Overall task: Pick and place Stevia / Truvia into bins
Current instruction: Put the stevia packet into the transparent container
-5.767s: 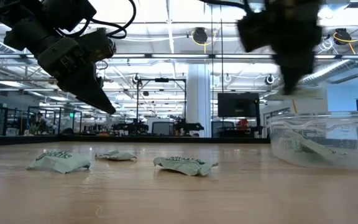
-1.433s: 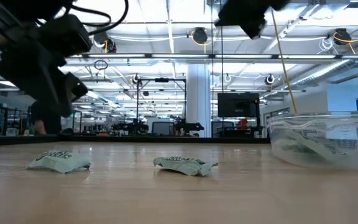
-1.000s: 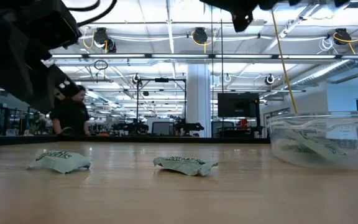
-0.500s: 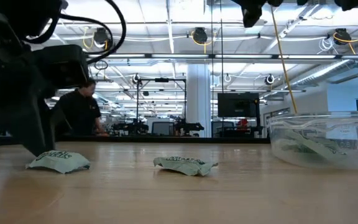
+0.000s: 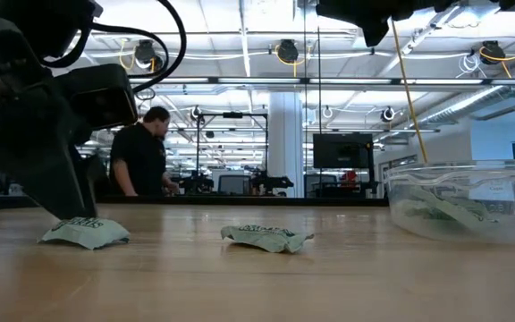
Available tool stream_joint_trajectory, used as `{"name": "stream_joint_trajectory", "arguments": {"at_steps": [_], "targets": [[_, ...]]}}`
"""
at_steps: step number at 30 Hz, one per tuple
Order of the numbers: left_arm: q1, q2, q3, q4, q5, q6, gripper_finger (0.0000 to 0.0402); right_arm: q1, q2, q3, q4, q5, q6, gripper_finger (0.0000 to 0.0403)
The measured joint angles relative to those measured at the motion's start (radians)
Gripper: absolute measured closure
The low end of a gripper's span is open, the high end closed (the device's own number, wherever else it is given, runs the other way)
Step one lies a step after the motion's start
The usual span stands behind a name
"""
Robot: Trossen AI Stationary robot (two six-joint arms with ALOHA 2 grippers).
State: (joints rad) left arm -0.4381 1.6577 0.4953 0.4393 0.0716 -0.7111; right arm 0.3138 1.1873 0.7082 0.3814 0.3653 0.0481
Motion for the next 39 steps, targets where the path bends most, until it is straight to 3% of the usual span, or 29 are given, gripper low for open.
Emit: {"name": "stream_joint_trajectory", "arguments": {"at_steps": [5,12,23,31,39], "targets": [[-0.001,0.011,0.001,0.0,0.007,0.01,0.0295,0.0,0.0,0.0,0.001,0.0,0.0,0.0314],[0.0,0.014,0.001,0.005,0.034,0.01,0.0391,0.0,0.0,0.0,0.001,0.0,0.0,0.0314],[0.032,-0.047,-0.001,0.061,0.055,0.071,0.0399,0.0,0.0,0.0,0.002,-0.001,0.0,0.0314],[0.105,-0.122,0.001,0.063,0.006,0.135,0.0399,0.0,0.0,0.0,0.002,-0.001,0.0,0.0314],[0.146,-0.121,0.081,-0.046,0.01,0.227,0.04,0.0,0.0,0.0,0.002,-0.002,0.0,0.0314]]}}
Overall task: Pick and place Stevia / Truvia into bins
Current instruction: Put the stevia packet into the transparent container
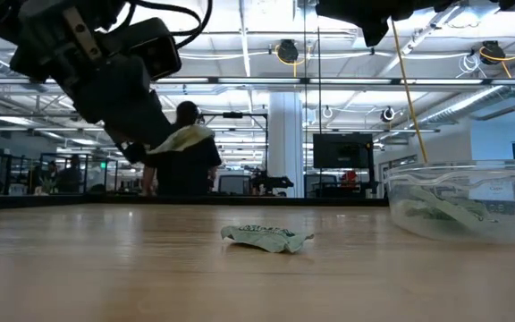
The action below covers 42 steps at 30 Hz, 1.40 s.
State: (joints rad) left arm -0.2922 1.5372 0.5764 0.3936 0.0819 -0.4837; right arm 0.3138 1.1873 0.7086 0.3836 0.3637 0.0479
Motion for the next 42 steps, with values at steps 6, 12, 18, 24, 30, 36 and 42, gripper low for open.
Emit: {"name": "stream_joint_trajectory", "arguments": {"at_steps": [6,12,18,24,30,36,42], "targets": [[0.017,0.0,0.101,-0.095,-0.003,0.12,0.0398,0.0,0.0,0.0,0.0,0.0,0.0,0.0314],[0.064,0.003,0.181,-0.109,-0.005,0.226,0.0398,0.0,0.0,0.0,0.0,0.0,0.0,0.0314],[0.106,0.111,0.287,-0.105,-0.004,0.259,0.0399,0.0,0.0,0.0,0.0,0.0,0.0,0.0314],[0.114,0.29,0.469,-0.108,0.03,0.337,0.0399,0.0,0.0,0.0,0.0,0.0,0.0,0.0314],[0.114,0.456,0.674,-0.136,0.049,0.359,0.0388,0.0,0.0,0.0,-0.001,0.0,0.0,0.0314],[0.117,0.572,0.814,-0.167,0.048,0.403,0.0382,0.0,0.0,0.0,-0.001,0.0,0.0,0.0314],[0.132,0.589,0.837,-0.218,0.026,0.437,0.0381,0.0,0.0,0.0,-0.011,0.002,0.0,0.0314]]}}
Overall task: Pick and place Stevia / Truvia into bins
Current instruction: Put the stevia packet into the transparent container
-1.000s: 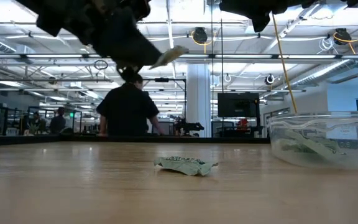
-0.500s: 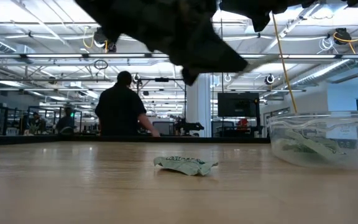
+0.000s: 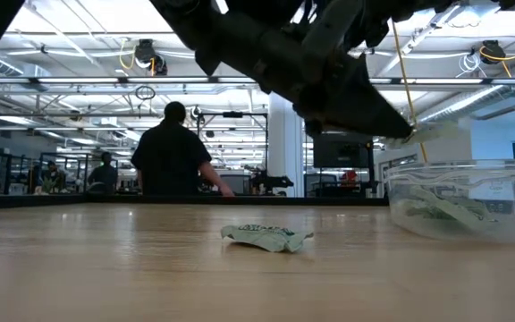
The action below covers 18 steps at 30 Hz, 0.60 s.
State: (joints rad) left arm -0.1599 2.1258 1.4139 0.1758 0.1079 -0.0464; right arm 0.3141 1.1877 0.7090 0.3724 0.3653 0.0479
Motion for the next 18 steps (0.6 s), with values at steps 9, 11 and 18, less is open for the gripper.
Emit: {"name": "stream_joint_trajectory", "arguments": {"at_steps": [9,11,18], "targets": [[-0.005,0.0,0.0,-0.019,-0.028,0.042,0.0371,0.0,0.0,0.0,0.0,-0.001,0.0,0.0314],[-0.006,0.0,0.0,-0.017,-0.029,0.045,0.0353,0.0,0.0,0.0,0.003,-0.001,0.0,0.0314],[-0.019,-0.004,0.0,-0.032,-0.022,0.045,0.0266,0.0,0.0,0.0,0.004,-0.004,0.0,0.0314]]}}
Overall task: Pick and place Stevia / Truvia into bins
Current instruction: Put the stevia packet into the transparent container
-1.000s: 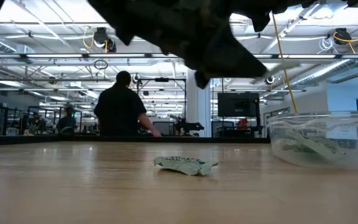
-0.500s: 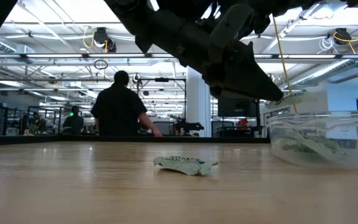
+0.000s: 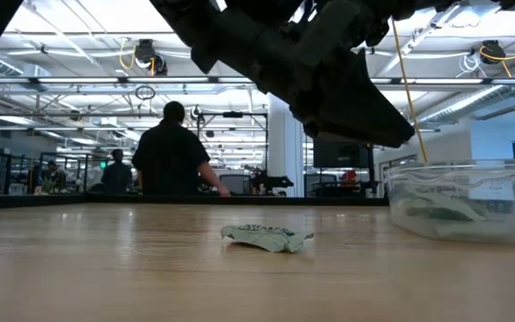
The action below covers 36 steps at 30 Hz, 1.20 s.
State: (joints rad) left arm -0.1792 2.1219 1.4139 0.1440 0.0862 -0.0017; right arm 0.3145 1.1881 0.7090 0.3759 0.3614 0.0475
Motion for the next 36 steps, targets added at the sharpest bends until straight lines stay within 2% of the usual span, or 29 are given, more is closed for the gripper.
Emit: {"name": "stream_joint_trajectory", "arguments": {"at_steps": [4,11,19,22,29,34,36], "targets": [[-0.006,-0.059,-0.002,-0.081,0.051,-0.003,0.0247,0.0,-0.005,0.002,0.006,0.0,-0.023,0.0314],[-0.006,-0.24,0.0,-0.402,0.033,0.003,0.0245,-0.001,-0.052,0.0,-0.09,0.007,-0.124,0.0314],[-0.006,-0.491,0.0,-0.863,-0.077,-0.013,0.0245,0.001,-0.069,0.0,-0.084,0.001,0.071,0.0314],[-0.006,-0.592,-0.001,-0.999,-0.14,-0.055,0.0245,0.001,-0.069,0.0,-0.067,0.002,0.07,0.0314],[-0.006,-0.787,-0.001,-1.129,-0.28,-0.164,0.0245,0.0,-0.069,0.0,-0.03,0.003,-0.011,0.0314],[-0.006,-0.871,-0.001,-1.209,-0.305,-0.185,0.0245,-0.008,-0.063,0.0,-0.003,-0.005,-0.022,0.0314],[-0.006,-0.892,-0.001,-1.23,-0.307,-0.185,0.0245,-0.008,-0.057,0.0,-0.001,-0.055,-0.042,0.0314]]}}
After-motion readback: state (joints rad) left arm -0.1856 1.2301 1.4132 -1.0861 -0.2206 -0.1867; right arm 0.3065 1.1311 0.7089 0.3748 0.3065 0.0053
